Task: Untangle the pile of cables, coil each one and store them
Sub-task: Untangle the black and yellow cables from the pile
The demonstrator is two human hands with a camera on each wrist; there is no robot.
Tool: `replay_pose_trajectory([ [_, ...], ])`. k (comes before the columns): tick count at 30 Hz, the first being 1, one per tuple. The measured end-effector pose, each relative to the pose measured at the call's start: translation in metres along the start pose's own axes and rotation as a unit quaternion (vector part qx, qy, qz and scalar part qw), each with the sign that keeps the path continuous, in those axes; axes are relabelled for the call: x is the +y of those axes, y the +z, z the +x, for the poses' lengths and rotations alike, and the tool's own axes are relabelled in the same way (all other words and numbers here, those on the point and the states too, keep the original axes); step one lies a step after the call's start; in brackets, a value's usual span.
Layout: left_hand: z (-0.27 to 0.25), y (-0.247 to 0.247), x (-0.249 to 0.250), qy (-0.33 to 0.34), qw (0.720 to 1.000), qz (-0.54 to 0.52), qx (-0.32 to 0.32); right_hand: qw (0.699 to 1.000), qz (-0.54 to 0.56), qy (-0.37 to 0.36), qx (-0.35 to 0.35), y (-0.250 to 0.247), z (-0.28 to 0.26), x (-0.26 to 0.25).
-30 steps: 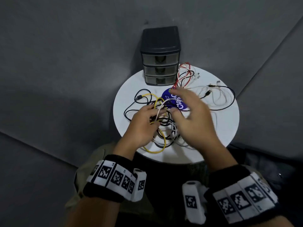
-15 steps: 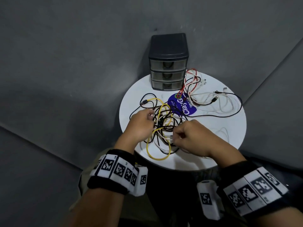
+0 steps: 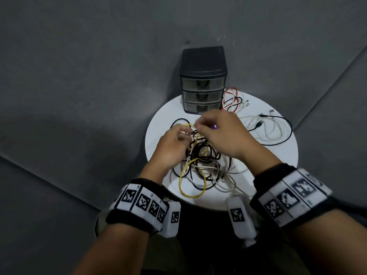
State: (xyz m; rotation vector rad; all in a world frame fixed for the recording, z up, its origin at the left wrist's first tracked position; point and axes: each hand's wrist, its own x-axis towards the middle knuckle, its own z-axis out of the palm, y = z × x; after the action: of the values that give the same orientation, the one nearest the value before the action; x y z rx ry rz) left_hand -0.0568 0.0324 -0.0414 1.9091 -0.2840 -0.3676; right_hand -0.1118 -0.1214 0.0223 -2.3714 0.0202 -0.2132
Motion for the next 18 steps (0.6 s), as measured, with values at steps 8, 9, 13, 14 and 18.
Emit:
replay_pose_trajectory([
  [8, -0.014, 0.013, 0.003, 0.039, 0.997, -0.053, 0.034, 0.946, -0.15, 0.136, -0.254, 0.012, 0.051, -0.014],
  [9, -0.015, 0.016, 0.002, 0.045, 0.997, -0.05, 0.043, 0.942, -0.14, 0.146, -0.266, 0.013, 0.053, -0.015],
  [13, -0.018, 0.024, 0.0, 0.04, 0.995, -0.043, 0.076, 0.958, -0.019, 0.188, -0.215, 0.022, 0.052, -0.005],
  [14, -0.018, 0.026, -0.001, 0.026, 0.997, -0.034, 0.069, 0.961, 0.058, 0.205, -0.174, 0.02, 0.05, -0.005],
  [18, -0.017, 0.033, -0.01, 0.01, 0.999, -0.011, 0.036, 0.937, 0.252, 0.23, -0.079, 0.002, 0.046, -0.018],
])
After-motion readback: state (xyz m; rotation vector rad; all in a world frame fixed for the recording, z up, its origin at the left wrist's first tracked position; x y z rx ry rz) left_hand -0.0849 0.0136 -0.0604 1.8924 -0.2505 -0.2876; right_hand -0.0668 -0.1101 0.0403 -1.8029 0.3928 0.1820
